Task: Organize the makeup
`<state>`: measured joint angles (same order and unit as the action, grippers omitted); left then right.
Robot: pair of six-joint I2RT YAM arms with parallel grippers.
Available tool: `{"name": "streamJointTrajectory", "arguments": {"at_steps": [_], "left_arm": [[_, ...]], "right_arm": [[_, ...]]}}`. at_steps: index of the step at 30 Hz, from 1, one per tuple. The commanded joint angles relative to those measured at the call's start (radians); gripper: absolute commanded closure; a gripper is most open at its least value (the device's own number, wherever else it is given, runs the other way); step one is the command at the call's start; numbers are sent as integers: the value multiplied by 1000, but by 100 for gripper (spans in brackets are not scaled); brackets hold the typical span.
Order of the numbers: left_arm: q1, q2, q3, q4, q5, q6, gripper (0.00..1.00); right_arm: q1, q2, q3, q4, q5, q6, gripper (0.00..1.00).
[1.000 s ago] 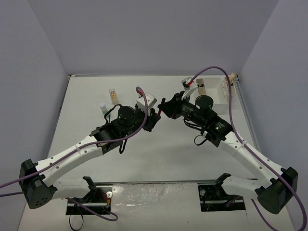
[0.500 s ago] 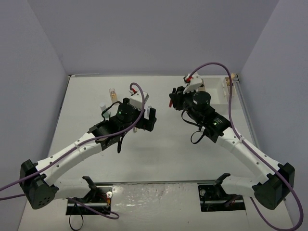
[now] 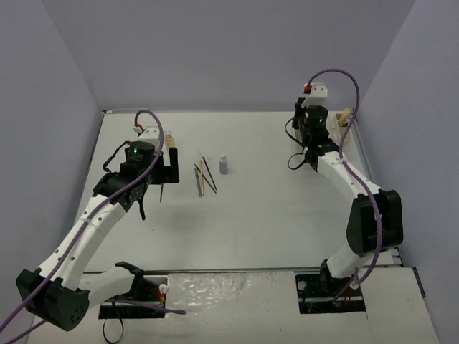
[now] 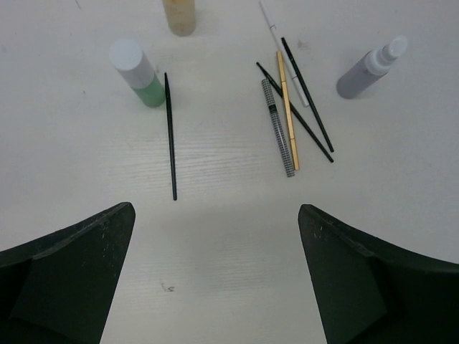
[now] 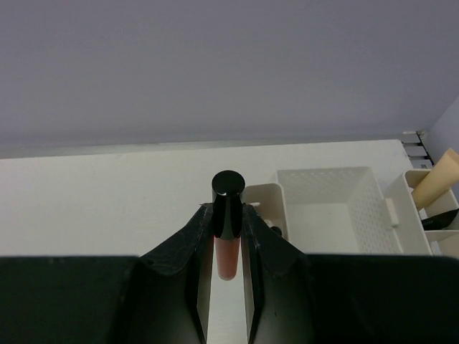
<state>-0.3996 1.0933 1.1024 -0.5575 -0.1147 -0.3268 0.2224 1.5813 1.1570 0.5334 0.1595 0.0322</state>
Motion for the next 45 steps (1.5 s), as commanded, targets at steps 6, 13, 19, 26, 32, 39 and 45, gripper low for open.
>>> {"name": "streamJointTrajectory", "arguments": {"at_steps": [6, 13, 19, 26, 32, 39, 45], "left_arm": [[62, -64, -72, -16, 0, 24, 3], [100, -41, -70, -25, 35, 16, 3], [115, -43, -76, -19, 49, 6, 3], [123, -44, -81, -16, 44, 4, 3], [124, -34, -82, -22, 36, -5, 3], [124, 3, -75, -44, 53, -16, 3], [125, 65, -65, -71, 64, -20, 3]], "right_arm": [[-76, 195, 201, 242, -28, -47, 100], [-80, 305, 247, 239, -42, -36, 100], [-86, 336, 199, 268, -32, -32, 99], [-92, 339, 167, 252, -19, -32, 67], [-95, 246, 136, 208, -39, -24, 46], [-94, 37, 116, -2, -92, 5, 23], [-94, -241, 63, -262, -114, 32, 7]]}}
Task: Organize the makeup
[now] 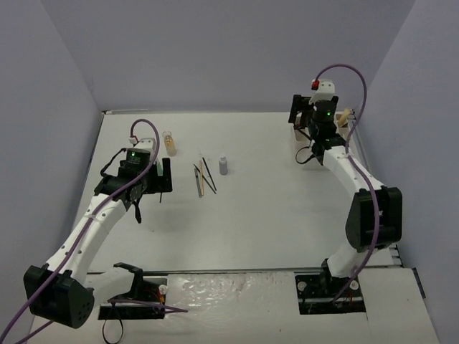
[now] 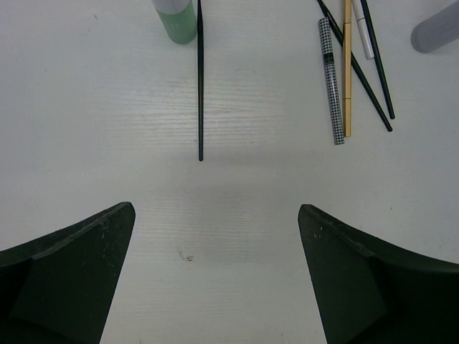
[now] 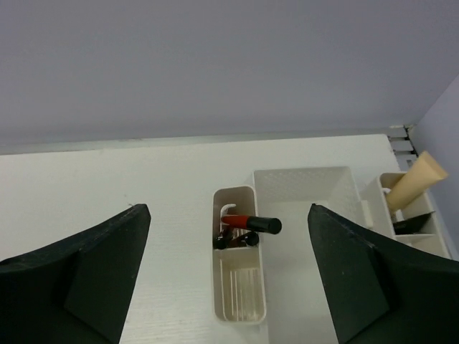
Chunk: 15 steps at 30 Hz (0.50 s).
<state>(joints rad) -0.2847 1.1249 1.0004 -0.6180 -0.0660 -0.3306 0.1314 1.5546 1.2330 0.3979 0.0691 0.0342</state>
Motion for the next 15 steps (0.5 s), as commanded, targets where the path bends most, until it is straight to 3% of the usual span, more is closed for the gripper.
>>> {"name": "streamJointTrajectory", "arguments": {"at_steps": [1, 9, 15], "left_arm": [[10, 45, 39, -14, 17, -16, 3], [16, 130, 51, -26, 25, -20, 3], [16, 111, 40, 4, 46, -11, 4]], "right_arm": [[-3, -270, -25, -158, -30, 45, 6], [-4, -581, -204, -262, -41, 134, 5], [-5, -541, -222, -264, -70, 136, 5]]}}
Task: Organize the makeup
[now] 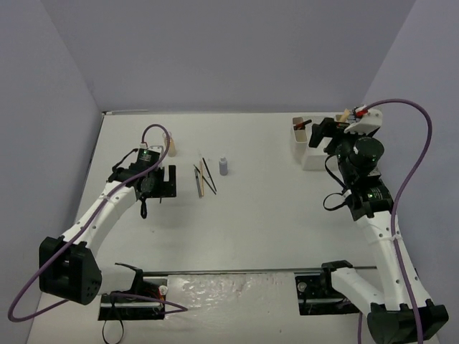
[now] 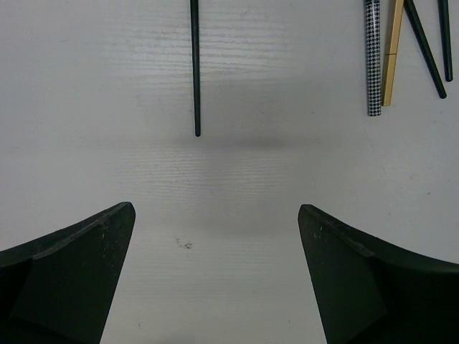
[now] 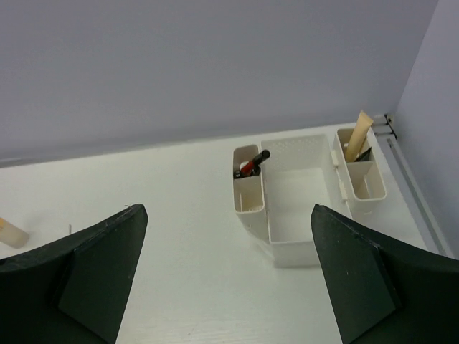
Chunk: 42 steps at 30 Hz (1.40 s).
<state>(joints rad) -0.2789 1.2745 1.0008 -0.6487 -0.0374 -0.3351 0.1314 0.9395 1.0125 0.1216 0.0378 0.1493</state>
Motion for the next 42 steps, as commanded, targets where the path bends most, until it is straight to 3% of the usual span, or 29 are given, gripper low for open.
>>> {"name": "streamJointTrajectory", "arguments": {"at_steps": [1, 19, 26, 42], "left_arm": [[10, -45, 36, 39, 20, -6, 4], [10, -124, 28, 41, -4, 2, 4], [10, -129, 32, 36, -3, 5, 4], [10, -127, 32, 33, 5, 5, 4]], "right_arm": [[-4, 92, 5, 15, -48, 22, 6], [-35, 799, 369, 183, 91, 53, 12], [-38, 932, 459, 213, 80, 78, 12], [0, 990, 546, 253, -17, 133, 10]]}}
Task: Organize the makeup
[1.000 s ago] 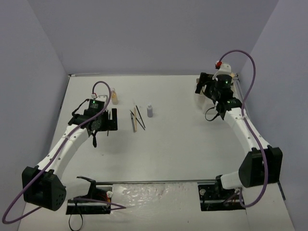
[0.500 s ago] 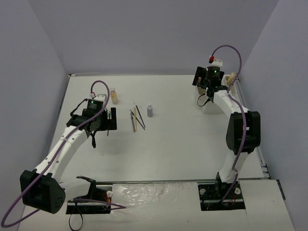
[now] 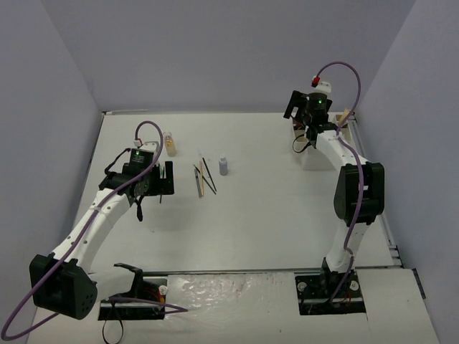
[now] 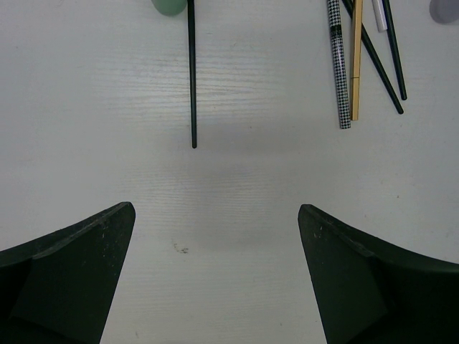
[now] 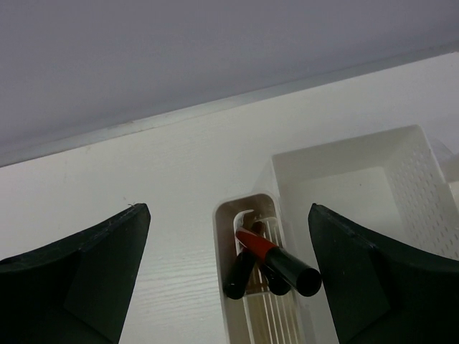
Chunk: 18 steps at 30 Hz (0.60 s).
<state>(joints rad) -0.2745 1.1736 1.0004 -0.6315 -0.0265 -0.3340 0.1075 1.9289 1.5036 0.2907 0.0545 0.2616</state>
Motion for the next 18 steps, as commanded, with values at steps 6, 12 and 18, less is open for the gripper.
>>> {"name": "streamJointTrajectory", "arguments": {"at_steps": [6, 12, 18], "left_arm": [[6, -26, 32, 17, -4, 4, 3], [6, -30, 30, 19, -3, 1, 3], [6, -32, 29, 20, -1, 2, 4]], "right_arm": [[28, 5, 44, 112, -101, 58, 9], [28, -29, 40, 101, -15, 23, 9], [25, -107, -33, 126, 161, -35, 10]]}}
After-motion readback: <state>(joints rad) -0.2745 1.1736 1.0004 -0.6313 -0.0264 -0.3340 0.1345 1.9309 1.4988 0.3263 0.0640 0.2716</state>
